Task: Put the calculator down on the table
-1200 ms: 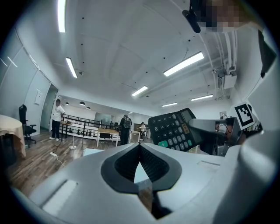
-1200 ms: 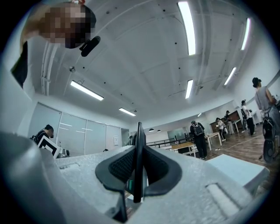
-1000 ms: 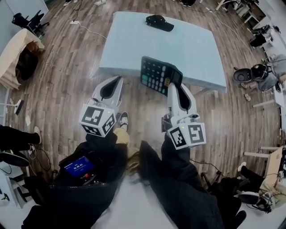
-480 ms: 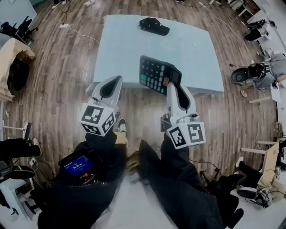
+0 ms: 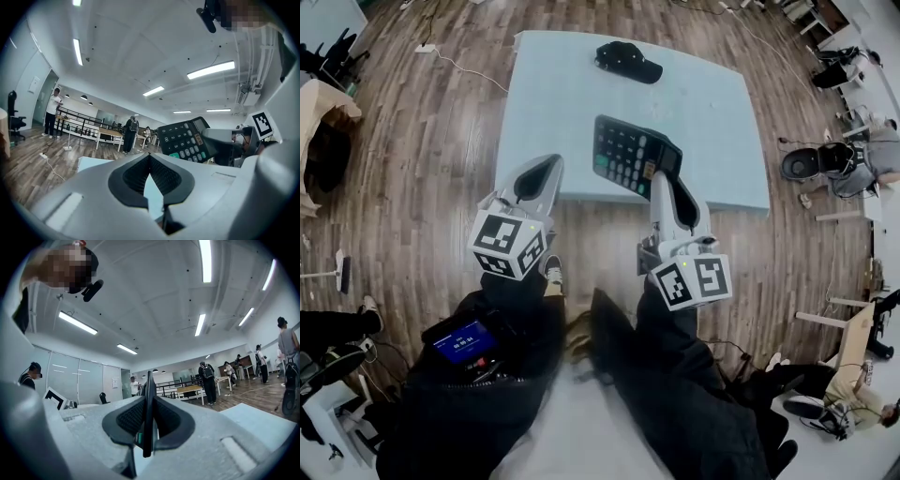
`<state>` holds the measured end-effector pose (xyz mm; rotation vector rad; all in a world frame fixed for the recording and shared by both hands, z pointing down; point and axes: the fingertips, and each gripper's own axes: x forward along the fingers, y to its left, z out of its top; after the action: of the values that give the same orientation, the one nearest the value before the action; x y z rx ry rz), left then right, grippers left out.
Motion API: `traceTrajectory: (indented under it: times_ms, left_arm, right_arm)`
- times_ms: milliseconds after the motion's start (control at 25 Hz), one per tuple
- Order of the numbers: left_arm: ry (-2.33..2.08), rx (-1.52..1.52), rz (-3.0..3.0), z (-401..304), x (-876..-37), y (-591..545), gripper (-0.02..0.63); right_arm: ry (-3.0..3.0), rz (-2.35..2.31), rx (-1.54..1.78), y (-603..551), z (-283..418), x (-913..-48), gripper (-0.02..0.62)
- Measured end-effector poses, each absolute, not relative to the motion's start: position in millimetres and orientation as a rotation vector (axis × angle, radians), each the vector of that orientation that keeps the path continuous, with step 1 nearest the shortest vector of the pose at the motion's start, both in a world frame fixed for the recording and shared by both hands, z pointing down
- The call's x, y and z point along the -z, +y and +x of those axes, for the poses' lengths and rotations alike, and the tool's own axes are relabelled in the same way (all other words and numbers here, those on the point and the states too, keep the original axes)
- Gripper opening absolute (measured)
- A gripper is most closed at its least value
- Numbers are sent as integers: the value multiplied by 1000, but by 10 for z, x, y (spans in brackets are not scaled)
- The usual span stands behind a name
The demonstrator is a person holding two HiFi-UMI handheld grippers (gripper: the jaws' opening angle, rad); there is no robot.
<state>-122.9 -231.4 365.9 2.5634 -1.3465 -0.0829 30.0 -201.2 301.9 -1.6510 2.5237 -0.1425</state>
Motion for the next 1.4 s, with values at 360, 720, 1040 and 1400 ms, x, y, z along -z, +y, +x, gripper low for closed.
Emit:
traceTrajectory:
  times_ms: [360,720,1040,1400]
  left_arm:
    - [-1381,47,2503,-1205,-3841,-2561,-3]
    - [-1543,-2,2413,-1159,-3915,-2626,-2]
    - [-1564,-67,2341,-943,-4269,-2764,-2]
    - [-1499,-187,2283,-802,-4767,-2844,-3]
  right_arm:
    - [2576,-1607,239,-2337,310,-3258,46]
    - [2648,-1479,339,-2555,496,-3463,48]
    - [2678,-1443,465,-2748,731,-3875,48]
    - [2670,-1472,687,-2869,797,-4409,48]
